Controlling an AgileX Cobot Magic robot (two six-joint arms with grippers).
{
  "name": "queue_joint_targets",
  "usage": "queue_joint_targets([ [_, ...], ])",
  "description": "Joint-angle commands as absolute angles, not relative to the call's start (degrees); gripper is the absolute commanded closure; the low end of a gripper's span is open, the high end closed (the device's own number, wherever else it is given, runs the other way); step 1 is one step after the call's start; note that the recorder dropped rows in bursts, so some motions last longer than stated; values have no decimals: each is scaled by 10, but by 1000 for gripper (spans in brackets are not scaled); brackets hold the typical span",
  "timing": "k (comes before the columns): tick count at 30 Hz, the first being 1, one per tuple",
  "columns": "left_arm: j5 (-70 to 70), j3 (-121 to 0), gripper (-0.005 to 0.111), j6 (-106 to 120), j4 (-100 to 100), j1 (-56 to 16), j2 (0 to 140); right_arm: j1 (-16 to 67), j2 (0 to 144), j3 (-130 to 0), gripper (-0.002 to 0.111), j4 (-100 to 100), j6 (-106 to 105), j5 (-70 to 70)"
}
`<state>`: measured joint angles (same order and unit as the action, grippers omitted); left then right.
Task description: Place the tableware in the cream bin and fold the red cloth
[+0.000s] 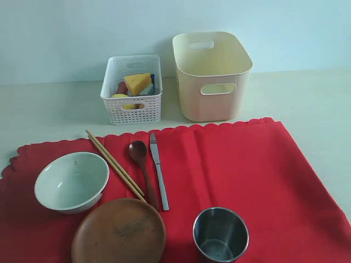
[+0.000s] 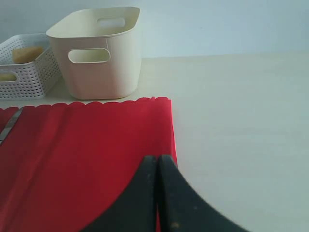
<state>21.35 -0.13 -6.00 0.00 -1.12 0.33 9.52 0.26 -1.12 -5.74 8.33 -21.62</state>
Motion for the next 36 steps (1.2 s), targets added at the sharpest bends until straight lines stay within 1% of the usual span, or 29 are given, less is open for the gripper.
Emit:
queue_joint_targets([
  [1, 204, 0, 106, -58, 0, -10, 0, 93, 0, -10, 108, -60, 81, -207],
  [32, 204, 0, 106, -58, 0, -10, 0, 93, 0, -11, 108, -60, 83, -207],
  [36, 204, 0, 106, -58, 0, -10, 0, 93, 3, -49, 108, -62, 82, -212],
])
